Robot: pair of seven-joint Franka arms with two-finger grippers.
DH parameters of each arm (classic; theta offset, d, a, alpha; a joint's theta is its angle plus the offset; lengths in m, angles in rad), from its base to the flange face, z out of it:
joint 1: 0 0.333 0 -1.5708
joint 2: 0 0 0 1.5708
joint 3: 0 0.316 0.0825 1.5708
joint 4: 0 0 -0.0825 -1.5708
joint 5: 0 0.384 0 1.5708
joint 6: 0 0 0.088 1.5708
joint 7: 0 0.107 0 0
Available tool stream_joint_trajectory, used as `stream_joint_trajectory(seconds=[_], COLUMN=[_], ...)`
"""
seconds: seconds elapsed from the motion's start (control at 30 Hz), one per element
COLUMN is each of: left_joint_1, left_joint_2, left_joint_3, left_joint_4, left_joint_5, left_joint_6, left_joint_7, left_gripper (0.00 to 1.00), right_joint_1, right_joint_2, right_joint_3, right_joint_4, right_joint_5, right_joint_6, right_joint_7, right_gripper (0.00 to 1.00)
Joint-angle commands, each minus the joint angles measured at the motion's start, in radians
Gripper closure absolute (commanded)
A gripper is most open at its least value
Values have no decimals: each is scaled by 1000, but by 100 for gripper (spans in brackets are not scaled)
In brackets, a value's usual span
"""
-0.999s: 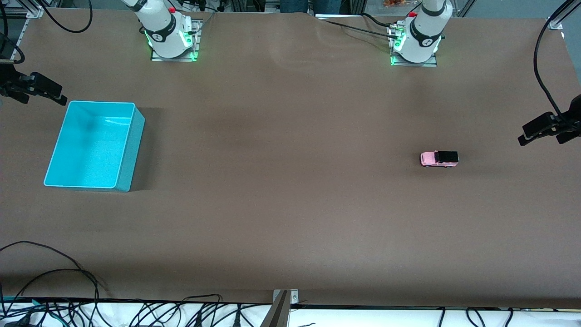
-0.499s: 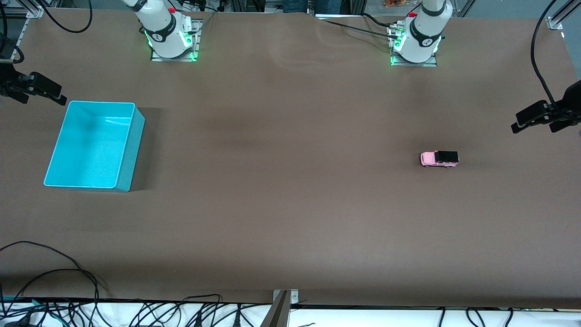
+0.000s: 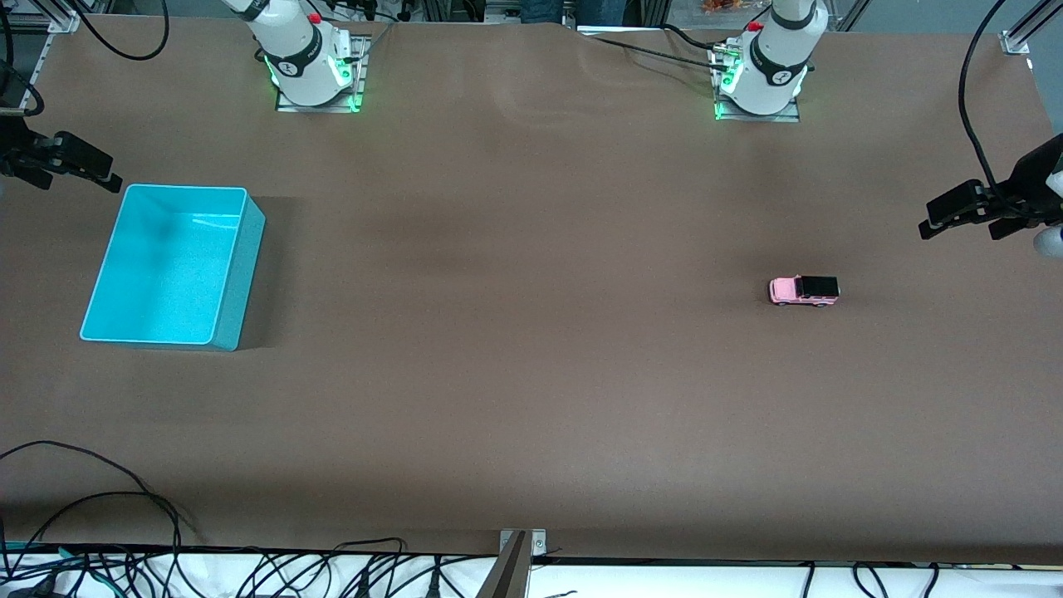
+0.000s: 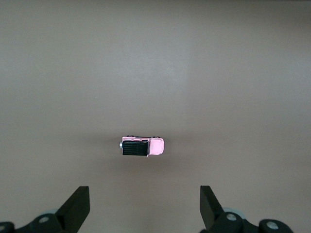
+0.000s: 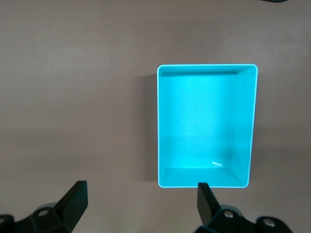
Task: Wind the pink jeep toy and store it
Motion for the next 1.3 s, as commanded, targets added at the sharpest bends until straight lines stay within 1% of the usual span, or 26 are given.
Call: stream_joint_trajectory(seconds=[0.0, 0.23, 0.37, 0.47, 1.26], left_joint_1=[4, 4, 4, 8, 14], left_joint_2=[-19, -19, -20, -19, -17], left_joint_3=[-3, -5, -25, -36, -36], left_joint_4=[-10, -11, -13, -13, -19], left_joint_5=[-16, -10, 41, 55, 55], left_joint_6=[-13, -13, -18, -18, -7], left_joint_7=[10, 11, 10, 10, 10], left_gripper=[0, 0, 0, 0, 0], right_joint_1=[-4, -4, -3, -4, -4], right_joint_2=[-3, -3, -3, -3, -3], right_joint_3=[-2, -2, -2, -2, -2], right_joint_4=[15, 15, 15, 15, 15], right_joint_5=[6, 6, 6, 6, 6], right_joint_6=[-19, -21, -21, -21, -21], right_joint_7=[-11, -11, -11, -11, -11], right_gripper=[0, 0, 0, 0, 0])
